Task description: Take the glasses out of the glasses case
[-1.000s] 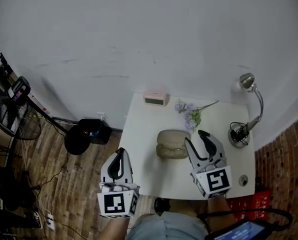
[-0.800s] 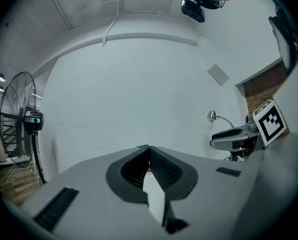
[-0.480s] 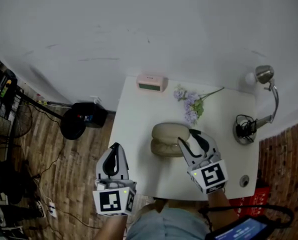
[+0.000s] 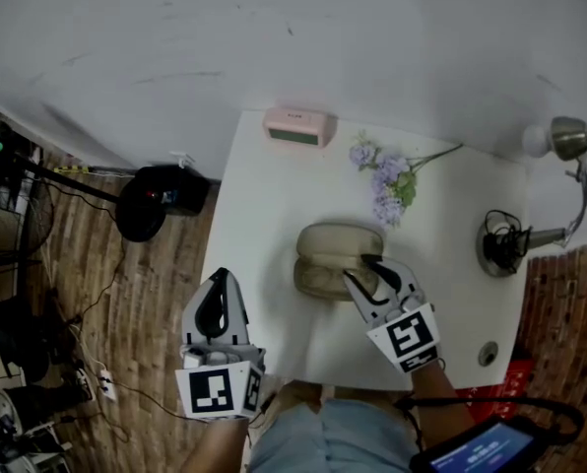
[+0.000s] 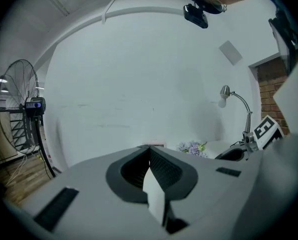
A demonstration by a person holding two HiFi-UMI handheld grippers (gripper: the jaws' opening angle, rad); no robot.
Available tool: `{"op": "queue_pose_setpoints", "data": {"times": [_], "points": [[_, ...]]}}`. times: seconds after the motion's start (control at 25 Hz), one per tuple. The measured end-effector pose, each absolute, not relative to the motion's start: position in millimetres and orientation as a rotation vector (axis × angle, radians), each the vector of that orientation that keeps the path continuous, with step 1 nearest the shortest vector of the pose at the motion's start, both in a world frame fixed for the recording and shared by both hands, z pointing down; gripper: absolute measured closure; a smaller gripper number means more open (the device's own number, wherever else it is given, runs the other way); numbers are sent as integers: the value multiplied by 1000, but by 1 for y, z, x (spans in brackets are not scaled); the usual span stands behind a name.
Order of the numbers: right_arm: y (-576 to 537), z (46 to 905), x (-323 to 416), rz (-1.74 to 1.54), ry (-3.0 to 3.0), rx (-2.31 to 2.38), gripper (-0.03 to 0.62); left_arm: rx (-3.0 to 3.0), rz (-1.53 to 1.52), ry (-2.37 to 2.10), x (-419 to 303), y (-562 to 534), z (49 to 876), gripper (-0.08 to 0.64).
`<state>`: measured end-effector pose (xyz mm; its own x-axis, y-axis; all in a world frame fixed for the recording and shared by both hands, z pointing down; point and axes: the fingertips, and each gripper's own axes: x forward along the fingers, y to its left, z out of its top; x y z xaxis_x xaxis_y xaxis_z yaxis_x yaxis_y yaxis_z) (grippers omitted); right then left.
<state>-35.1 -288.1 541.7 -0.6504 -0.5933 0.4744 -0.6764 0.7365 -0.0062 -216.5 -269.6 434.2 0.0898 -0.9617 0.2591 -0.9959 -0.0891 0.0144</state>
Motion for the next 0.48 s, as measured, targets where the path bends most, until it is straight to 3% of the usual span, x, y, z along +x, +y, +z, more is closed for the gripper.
{"op": "queue_pose_setpoints", "data": {"times": [0.48], "points": [[-272, 605, -31, 342, -2367, 819, 456, 2124, 309, -1983, -214, -276, 454, 554]]}}
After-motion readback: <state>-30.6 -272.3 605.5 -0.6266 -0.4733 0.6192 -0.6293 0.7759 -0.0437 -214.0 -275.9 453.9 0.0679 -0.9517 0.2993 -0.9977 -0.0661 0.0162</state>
